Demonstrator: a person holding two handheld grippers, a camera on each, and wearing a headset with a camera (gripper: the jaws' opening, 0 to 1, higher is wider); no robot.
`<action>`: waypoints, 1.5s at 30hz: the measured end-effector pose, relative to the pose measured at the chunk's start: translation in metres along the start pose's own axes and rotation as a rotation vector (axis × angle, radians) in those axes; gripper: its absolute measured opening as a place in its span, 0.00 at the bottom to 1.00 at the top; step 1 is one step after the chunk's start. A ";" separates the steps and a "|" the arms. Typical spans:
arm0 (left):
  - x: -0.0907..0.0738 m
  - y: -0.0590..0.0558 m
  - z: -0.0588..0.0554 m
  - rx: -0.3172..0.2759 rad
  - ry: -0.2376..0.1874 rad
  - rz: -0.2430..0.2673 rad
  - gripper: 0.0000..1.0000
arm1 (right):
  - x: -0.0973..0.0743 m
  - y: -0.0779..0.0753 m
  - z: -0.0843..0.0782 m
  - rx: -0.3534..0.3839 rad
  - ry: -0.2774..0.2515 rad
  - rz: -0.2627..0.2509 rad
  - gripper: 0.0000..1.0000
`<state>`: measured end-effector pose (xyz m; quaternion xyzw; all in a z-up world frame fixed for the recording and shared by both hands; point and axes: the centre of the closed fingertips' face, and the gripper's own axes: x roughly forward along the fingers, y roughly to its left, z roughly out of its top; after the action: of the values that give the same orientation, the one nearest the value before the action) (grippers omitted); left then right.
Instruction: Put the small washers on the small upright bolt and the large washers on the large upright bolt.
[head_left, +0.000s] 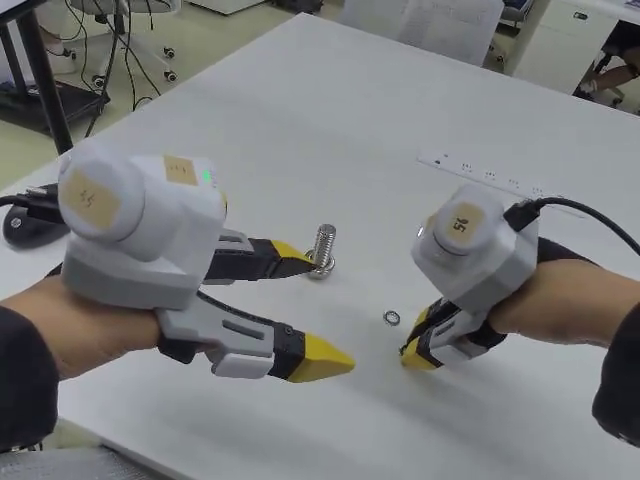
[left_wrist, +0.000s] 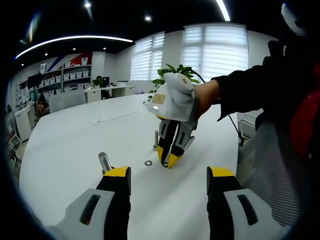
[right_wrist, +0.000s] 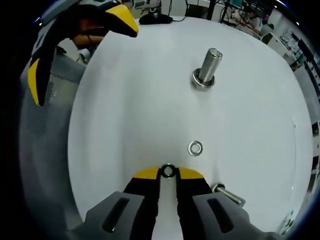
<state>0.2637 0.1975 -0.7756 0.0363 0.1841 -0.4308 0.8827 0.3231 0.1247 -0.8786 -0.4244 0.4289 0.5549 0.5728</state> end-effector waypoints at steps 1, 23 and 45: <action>0.000 0.000 0.000 0.000 0.000 0.001 0.61 | 0.000 0.000 0.000 -0.004 0.004 -0.002 0.13; -0.002 0.002 0.000 -0.001 -0.004 0.005 0.60 | -0.006 0.001 -0.006 0.048 -0.001 -0.013 0.13; 0.000 0.001 -0.001 -0.002 0.000 0.002 0.60 | -0.064 -0.014 -0.026 0.113 -0.032 -0.078 0.13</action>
<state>0.2644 0.1985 -0.7764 0.0353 0.1844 -0.4296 0.8833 0.3358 0.0818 -0.8243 -0.3990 0.4333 0.5137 0.6238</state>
